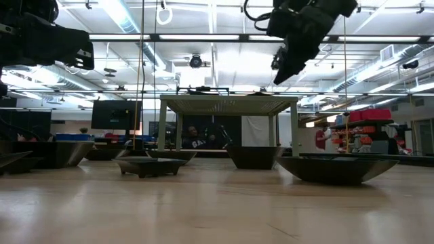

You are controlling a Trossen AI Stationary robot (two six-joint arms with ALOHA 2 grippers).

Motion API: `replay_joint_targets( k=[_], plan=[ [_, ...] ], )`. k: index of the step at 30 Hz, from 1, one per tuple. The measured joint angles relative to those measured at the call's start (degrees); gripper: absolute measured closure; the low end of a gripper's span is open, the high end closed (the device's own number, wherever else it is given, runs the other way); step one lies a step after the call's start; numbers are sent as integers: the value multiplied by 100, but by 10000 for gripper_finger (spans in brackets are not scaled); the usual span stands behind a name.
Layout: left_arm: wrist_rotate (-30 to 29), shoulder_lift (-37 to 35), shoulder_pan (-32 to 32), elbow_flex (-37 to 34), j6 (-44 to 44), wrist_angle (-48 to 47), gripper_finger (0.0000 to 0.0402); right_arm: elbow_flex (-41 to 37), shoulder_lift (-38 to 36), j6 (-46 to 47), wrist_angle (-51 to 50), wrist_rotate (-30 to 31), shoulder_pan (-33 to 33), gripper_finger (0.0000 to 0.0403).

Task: Pick & Place Mini shaped plates
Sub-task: Stack the distorted square plate on top of the distorted square plate on the shelf

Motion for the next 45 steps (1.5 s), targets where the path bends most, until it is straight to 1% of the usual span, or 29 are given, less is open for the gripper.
replay_joint_targets(
  k=[3,6,11,14,18,20,23,27,32,35,38,42,45],
  plan=[
    [0,0,-2,0,0,-2,378,-214,-91,347,173,0,135,288],
    [0,0,0,-1,0,0,378,-317,-78,983,221,0,262,278],
    [0,0,0,0,0,-2,378,-557,-56,2311,664,0,490,275],
    [0,0,0,0,0,-2,378,-597,-56,3119,733,22,633,277],
    [0,0,0,0,0,-2,378,-601,-11,4641,664,312,860,280],
    [0,0,0,-2,0,-2,378,-601,26,5209,685,455,970,281],
    [0,0,-1,0,0,0,378,-601,101,5655,685,599,1105,279],
    [0,0,0,0,0,-2,378,-601,206,6238,596,628,1267,269],
    [0,-1,-2,0,0,8,378,-601,458,6719,539,673,1390,243],
    [0,-1,-2,0,0,11,378,-601,677,7067,538,880,1399,224],
    [0,0,-1,-2,0,2,378,-601,904,7545,540,946,1395,208],
    [0,0,-2,0,0,0,378,-601,1184,7852,621,978,1417,194],
    [0,0,-2,0,0,0,378,-601,1378,8126,721,1200,1463,191]
  ],
)
